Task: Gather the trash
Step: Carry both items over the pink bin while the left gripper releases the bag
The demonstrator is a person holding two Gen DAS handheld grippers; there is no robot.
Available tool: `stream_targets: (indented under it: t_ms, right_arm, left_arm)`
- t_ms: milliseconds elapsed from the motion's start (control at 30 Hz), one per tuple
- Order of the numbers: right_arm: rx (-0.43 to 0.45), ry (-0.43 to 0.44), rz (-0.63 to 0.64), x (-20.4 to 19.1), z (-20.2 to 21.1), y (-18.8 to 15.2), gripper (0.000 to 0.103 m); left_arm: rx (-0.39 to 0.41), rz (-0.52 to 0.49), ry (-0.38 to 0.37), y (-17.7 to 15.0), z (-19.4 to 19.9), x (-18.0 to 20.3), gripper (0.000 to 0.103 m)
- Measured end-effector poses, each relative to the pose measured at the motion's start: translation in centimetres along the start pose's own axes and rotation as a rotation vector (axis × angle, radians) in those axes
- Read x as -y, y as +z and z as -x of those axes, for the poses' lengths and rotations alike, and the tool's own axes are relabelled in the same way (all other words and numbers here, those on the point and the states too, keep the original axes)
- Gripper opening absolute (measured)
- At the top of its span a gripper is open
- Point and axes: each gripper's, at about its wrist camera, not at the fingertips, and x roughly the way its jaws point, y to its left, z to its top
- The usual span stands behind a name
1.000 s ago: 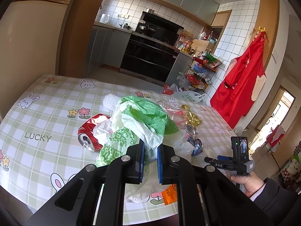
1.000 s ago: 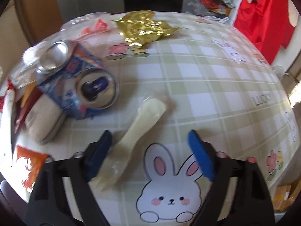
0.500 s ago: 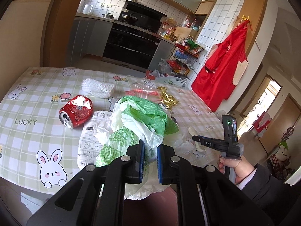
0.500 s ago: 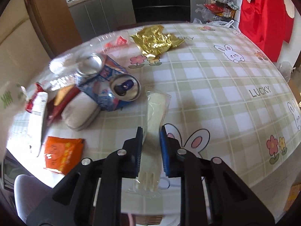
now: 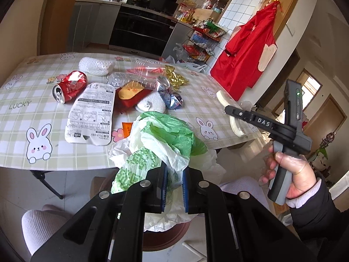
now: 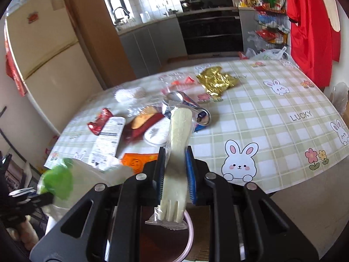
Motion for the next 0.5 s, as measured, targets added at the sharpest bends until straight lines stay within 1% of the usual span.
stream_targets:
  t_ms: [100, 233, 400, 467, 500]
  right_arm:
    - [0.023, 0.022, 0.017, -0.8, 2.1, -0.6, 0.021]
    - [0.038, 0.03, 0.024, -1.0, 3.6, -0.7, 0.021]
    - [0.062, 0.036, 0.01, -0.3, 4.4, -0.6, 0.021]
    - [0.066, 0.034, 0.001, 0.1, 4.2, -0.6, 0.021]
    - [0.063, 0.037, -0.004, 0.3, 4.0, -0.6, 0.021]
  left_arm:
    - [-0.044, 0.016, 0.004, -1.0, -1.0, 0.3, 0.012]
    - [-0.085, 0.033, -0.007, -1.9, -2.0, 0.8, 0.012]
    - [-0.127, 0.003, -0.005, -2.2, -3.4, 1.8, 0.013]
    - [-0.145, -0.005, -0.002, -2.2, -4.0, 1.9, 0.015]
    - [-0.151, -0.009, -0.004, -2.1, -4.2, 2.0, 0.02]
